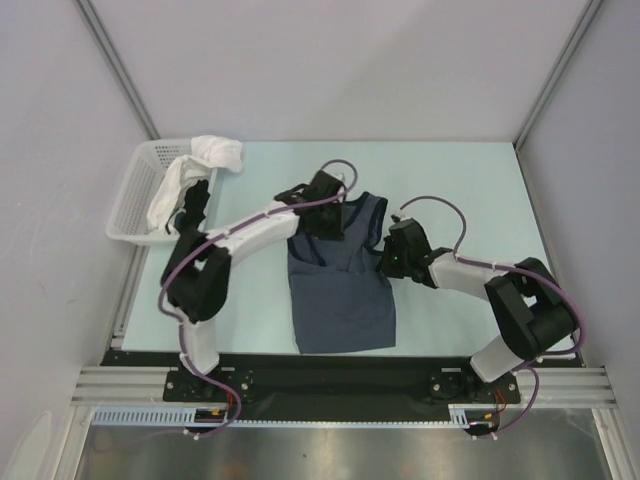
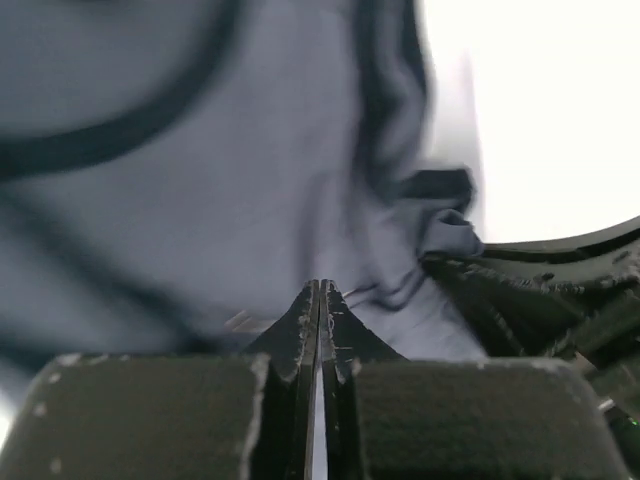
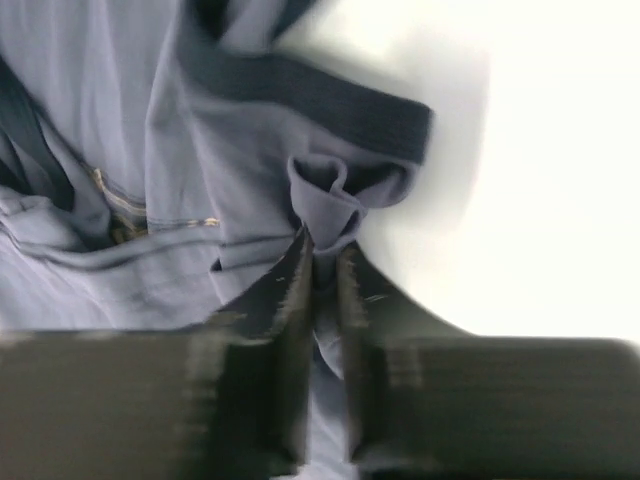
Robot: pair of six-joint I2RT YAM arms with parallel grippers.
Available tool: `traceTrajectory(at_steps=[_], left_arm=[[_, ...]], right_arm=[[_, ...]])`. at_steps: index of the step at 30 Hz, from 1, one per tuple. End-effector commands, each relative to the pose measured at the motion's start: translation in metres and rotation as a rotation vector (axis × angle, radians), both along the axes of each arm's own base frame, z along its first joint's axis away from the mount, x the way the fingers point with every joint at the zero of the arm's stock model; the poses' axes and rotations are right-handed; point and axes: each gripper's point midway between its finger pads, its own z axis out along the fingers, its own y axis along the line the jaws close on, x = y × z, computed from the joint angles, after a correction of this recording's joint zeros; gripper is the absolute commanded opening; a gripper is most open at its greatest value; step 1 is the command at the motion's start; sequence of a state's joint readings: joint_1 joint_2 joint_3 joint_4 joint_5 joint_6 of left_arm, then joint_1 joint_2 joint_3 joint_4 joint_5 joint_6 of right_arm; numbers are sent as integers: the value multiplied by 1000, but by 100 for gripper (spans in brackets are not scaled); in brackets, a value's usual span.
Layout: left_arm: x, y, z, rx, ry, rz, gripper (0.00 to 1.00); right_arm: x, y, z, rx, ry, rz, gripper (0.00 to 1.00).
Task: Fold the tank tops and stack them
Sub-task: Fold the tank top
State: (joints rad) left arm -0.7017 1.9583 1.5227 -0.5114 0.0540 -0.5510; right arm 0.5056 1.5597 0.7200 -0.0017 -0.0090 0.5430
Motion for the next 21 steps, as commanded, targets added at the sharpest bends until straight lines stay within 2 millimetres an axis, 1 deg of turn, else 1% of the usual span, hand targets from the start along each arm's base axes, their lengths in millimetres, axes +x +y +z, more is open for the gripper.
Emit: traceTrajectory(at_steps=[1, 2, 3, 4, 5, 6, 7, 8, 9, 10, 11, 12, 13, 14, 15, 16, 17, 18, 19, 20, 21], left_arm=[[7, 44, 69, -57, -151, 60, 3], [5, 52, 73, -55, -160, 72, 3], [3, 60, 76, -48, -167, 85, 3], [-5, 72, 84, -55, -178, 98, 4], [-5, 82, 84, -33, -190, 123, 4], [-8, 88, 88, -31, -197, 132, 4], [-14, 99, 89, -19, -197, 146, 4], [-18, 104, 89, -17, -199, 155, 4], [-21, 110, 88, -4, -198, 166, 4], [-27, 118, 77, 9, -177, 177, 4], [-31, 122, 81, -2, -186, 185, 4], [-34, 125, 79, -2, -183, 188, 4], [-40, 130, 70, 0, -170, 196, 4], [-44, 132, 74, -16, -184, 199, 4], [-48, 134, 70, -19, -178, 202, 4], [-54, 136, 60, -21, -164, 209, 5], [-58, 137, 57, -28, -157, 207, 5], [-62, 137, 56, -39, -158, 208, 6], [-68, 139, 46, -38, -138, 210, 12], [-71, 139, 44, -50, -133, 206, 16], [-74, 139, 44, -62, -137, 206, 20]], right_arm=[[7, 13, 20, -82, -75, 32, 8], [10, 9, 23, -121, -95, 9, 3], [10, 8, 27, -145, -107, -4, 1], [12, 4, 33, -191, -122, -28, 1], [8, 9, 37, -212, -135, -21, 1], [7, 9, 41, -232, -145, -34, 1], [5, 7, 48, -257, -156, -54, 2], [1, 13, 49, -255, -161, -37, 2], [0, 15, 52, -241, -162, -44, 4], [-4, 17, 48, -226, -148, -32, 5], [-5, 19, 46, -219, -142, -24, 5], [-4, 22, 45, -207, -143, -16, 6], [-4, 27, 41, -196, -135, -1, 7], [-4, 29, 37, -190, -128, 8, 9], [-1, 27, 35, -178, -120, 9, 11], [0, 34, 32, -139, -108, 31, 13], [1, 34, 20, -132, -73, 35, 13], [8, 28, 15, -113, -50, 21, 13], [7, 35, 12, -68, -27, 47, 13], [8, 35, 6, -59, -9, 53, 14], [8, 36, 5, -44, -3, 60, 16]])
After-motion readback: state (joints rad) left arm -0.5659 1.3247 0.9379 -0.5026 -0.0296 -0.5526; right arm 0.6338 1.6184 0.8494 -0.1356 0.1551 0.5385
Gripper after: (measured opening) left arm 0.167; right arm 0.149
